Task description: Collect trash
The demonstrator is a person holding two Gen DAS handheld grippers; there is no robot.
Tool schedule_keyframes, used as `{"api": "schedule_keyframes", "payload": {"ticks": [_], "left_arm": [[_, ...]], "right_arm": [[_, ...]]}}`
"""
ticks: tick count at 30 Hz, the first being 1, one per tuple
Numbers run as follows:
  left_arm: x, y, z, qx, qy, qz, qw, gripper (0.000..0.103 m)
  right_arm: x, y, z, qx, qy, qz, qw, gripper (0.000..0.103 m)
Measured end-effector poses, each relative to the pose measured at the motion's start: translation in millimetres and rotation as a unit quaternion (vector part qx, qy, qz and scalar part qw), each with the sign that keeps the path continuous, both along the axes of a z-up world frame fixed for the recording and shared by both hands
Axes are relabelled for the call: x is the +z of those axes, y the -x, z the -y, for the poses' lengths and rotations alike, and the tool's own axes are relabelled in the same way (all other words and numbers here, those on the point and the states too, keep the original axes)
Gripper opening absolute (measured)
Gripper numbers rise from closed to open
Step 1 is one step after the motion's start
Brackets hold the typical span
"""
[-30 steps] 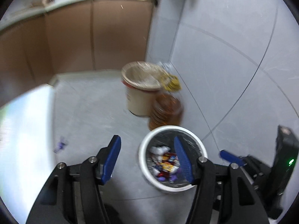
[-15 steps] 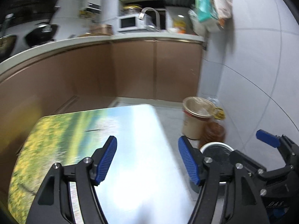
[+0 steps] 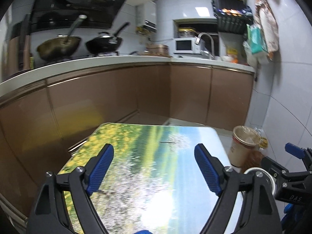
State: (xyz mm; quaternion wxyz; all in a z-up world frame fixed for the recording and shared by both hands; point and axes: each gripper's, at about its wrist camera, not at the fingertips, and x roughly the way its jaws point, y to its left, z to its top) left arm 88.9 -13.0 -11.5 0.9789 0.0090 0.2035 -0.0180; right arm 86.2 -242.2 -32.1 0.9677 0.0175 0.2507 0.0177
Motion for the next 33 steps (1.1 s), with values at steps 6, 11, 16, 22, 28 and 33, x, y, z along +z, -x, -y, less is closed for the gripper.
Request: {"api": "schedule_keyframes", "payload": {"ticks": [6,11,16,22,28,33], "left_arm": [[3,16,-32,0.027,0.014,0.009,0.9995,0.086],[2,25,-56,0.043,0.030,0.015,0.9985,0.086],[1,31,-73,0.063,0.033,0.023,0.9972,0.086],[-2,31,-85,0.073,0.040,0.019,0.9963,0.086],[-6,29,-90,0.075,0.046,0.013,0.9961,0.086],[-7,26,-89,0.070,0.046,0.010,0.9964,0.086]], "right_arm": [[8,6,-19,0.004,0.008,0.011,1.000,0.103],[9,6,-27,0.007,0.006,0.014,1.000,0.103],[8,5,-37,0.012,0.008,0.016,1.000,0.103],[8,4,-42,0.011,0.010,0.024,1.000,0.103],[7,3,-39,-0.001,0.009,0.028,1.000,0.103],[3,2,-32,-0.010,0.009,0.024,1.000,0.103]]}}
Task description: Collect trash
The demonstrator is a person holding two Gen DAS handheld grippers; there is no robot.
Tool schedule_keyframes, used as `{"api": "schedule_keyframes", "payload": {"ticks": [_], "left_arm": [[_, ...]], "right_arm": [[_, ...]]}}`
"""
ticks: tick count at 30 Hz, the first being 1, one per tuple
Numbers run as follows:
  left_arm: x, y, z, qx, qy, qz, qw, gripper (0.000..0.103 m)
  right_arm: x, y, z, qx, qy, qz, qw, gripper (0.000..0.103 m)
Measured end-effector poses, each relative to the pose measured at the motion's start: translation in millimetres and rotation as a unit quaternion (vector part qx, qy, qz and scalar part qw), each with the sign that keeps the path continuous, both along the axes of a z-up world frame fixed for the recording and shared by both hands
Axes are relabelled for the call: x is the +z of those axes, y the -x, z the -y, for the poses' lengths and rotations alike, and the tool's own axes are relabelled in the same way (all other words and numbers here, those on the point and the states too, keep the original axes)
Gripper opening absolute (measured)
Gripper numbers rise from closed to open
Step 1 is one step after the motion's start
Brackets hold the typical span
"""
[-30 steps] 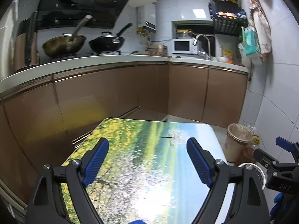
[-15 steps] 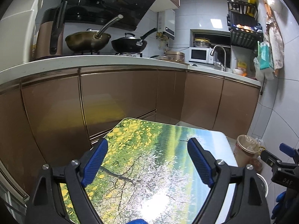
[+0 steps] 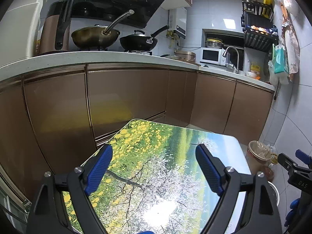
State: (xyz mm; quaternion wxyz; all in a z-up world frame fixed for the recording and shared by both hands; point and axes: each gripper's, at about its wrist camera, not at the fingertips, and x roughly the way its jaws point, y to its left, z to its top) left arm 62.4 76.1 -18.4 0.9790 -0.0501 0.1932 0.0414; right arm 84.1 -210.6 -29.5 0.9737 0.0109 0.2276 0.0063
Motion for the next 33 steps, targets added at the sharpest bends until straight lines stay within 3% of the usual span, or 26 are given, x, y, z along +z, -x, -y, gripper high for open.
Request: {"api": "schedule_keyframes", "payload": {"ticks": [17,33], "left_arm": [[-7,-6,19,-0.016,-0.012,-0.012,0.9997,0.086],[-12,-10,55,-0.059,-0.024,-0.026,0.9976,0.086]], "right_arm": [[-11,1,23,-0.033,-0.012,-0.007,0.999,0.103],[-20,12,52,-0.065,-0.027,-0.010,0.998,0.103]]}}
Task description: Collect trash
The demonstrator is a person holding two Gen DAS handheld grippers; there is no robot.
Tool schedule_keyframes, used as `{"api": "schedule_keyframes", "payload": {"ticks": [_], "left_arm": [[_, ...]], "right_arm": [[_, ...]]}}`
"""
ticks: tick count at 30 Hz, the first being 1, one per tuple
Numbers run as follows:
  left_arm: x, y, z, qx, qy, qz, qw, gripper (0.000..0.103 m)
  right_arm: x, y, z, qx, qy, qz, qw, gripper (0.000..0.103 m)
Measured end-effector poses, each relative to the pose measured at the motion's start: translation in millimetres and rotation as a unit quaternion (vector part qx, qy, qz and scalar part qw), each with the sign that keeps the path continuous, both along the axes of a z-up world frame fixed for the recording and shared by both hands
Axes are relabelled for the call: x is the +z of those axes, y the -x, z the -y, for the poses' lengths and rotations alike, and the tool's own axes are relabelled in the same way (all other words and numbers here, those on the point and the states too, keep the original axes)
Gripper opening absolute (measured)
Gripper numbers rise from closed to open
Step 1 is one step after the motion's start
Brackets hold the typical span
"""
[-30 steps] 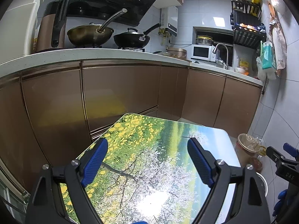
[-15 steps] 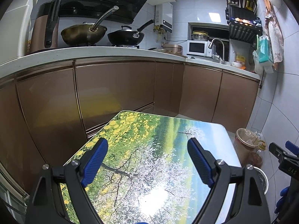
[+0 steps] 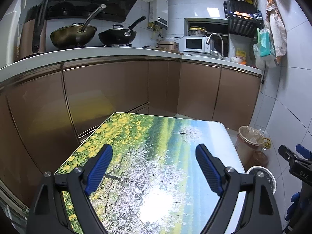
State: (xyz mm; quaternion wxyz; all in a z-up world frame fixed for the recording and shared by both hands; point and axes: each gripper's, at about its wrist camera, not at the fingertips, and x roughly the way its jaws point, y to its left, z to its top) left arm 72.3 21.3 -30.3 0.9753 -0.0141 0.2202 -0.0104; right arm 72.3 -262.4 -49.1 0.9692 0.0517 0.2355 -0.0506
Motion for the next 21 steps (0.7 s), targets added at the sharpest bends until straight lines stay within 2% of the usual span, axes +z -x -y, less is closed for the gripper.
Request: {"api": "schedule_keyframes", "payload": {"ticks": [12,21], "left_arm": [[1,-7,33,-0.042,-0.011,0.004,0.9991,0.086],[-2,-10,43,-0.051,-0.022,0.003,0.9984,0.086]], "right_arm": [[-5,7,21,-0.024,-0.009,0.000,1.000,0.103],[-9,8,30,-0.035,-0.013,-0.003,0.999,0.103]]}}
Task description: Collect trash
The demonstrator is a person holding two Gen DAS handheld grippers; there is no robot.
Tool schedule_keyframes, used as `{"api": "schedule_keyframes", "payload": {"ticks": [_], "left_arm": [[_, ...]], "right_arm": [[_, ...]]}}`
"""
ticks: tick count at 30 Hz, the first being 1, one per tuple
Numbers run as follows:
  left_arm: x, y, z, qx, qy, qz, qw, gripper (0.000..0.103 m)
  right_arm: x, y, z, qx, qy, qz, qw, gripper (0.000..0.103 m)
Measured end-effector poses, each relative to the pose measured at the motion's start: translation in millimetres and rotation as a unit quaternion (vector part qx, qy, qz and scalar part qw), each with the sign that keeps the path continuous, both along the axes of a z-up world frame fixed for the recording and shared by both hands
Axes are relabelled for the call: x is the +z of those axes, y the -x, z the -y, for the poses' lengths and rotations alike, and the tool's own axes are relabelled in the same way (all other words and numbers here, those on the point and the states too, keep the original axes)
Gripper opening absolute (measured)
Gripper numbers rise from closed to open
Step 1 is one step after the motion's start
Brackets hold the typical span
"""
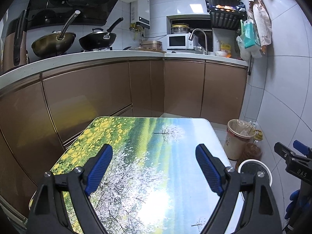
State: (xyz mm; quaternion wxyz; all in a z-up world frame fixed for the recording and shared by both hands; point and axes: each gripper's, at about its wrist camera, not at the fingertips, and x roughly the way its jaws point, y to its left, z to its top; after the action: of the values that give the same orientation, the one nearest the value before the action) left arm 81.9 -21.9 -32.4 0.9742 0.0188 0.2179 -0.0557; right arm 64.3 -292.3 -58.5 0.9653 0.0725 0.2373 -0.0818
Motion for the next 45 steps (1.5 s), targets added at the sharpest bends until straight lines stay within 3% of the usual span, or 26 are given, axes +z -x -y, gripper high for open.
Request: {"api": "schedule_keyframes", "payload": {"ticks": [45], "left_arm": [[-19,-10,2,-0.007,0.004,-0.027,0.9996,0.086]], "right_arm": [[-9,-4,0,-0.002,0.000,-0.017,1.000,0.103]]}}
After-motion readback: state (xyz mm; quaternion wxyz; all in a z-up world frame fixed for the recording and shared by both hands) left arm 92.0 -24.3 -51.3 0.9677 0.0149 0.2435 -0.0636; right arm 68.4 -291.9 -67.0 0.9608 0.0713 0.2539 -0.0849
